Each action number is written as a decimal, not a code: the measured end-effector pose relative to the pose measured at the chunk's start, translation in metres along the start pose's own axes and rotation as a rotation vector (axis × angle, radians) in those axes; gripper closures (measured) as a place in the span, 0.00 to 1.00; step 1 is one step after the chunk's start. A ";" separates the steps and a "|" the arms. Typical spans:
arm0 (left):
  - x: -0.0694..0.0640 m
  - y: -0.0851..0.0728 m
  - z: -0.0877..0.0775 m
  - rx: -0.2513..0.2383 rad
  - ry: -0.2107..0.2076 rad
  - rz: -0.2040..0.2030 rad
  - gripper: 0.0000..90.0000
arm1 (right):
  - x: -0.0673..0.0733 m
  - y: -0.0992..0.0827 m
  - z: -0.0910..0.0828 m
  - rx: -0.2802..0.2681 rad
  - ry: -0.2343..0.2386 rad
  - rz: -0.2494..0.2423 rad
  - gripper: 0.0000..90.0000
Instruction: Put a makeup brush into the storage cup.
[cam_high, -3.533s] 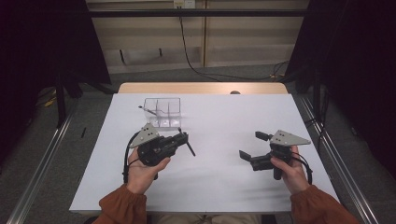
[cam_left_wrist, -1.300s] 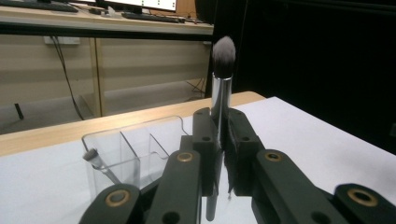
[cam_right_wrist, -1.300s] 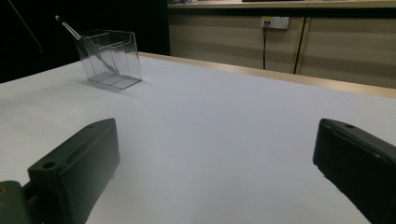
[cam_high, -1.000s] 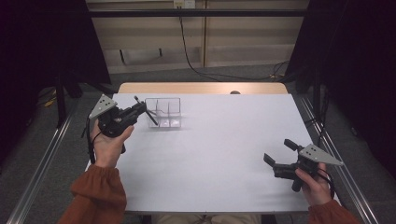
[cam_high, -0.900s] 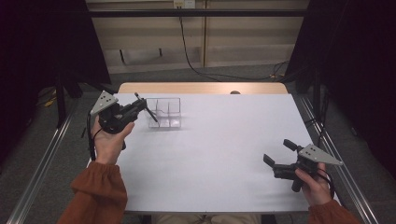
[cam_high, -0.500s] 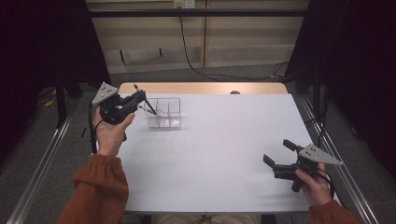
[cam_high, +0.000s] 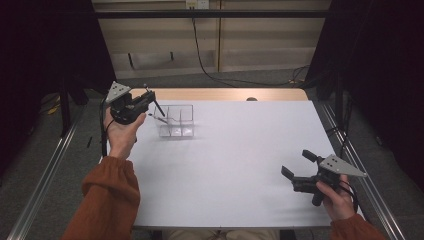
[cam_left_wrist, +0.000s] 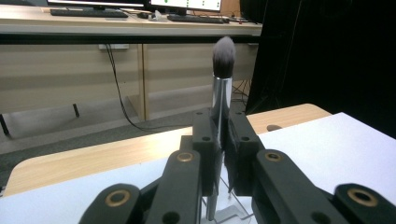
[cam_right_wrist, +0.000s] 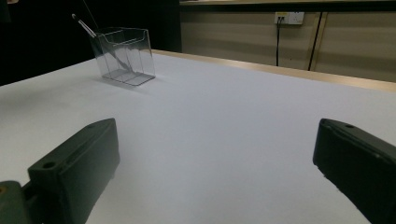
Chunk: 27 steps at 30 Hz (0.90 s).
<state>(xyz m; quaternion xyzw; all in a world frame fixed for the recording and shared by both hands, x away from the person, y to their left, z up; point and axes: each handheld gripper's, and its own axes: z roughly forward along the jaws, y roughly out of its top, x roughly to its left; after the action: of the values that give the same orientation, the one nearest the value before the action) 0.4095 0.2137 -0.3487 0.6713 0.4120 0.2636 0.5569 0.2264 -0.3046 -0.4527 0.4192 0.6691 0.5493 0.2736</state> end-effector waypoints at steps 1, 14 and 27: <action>0.001 0.000 0.001 0.003 0.004 0.002 0.94 | 0.000 0.000 0.000 -0.001 0.000 0.000 0.00; 0.008 -0.010 0.014 0.059 0.013 0.009 0.93 | 0.000 0.000 0.000 0.000 0.002 0.001 0.00; 0.006 -0.018 0.022 0.099 0.010 0.011 0.93 | 0.000 0.000 0.000 -0.001 -0.001 0.002 0.00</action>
<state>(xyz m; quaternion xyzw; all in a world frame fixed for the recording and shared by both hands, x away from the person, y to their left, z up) 0.4256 0.2079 -0.3722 0.6988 0.4235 0.2495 0.5196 0.2259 -0.3047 -0.4526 0.4200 0.6683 0.5497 0.2735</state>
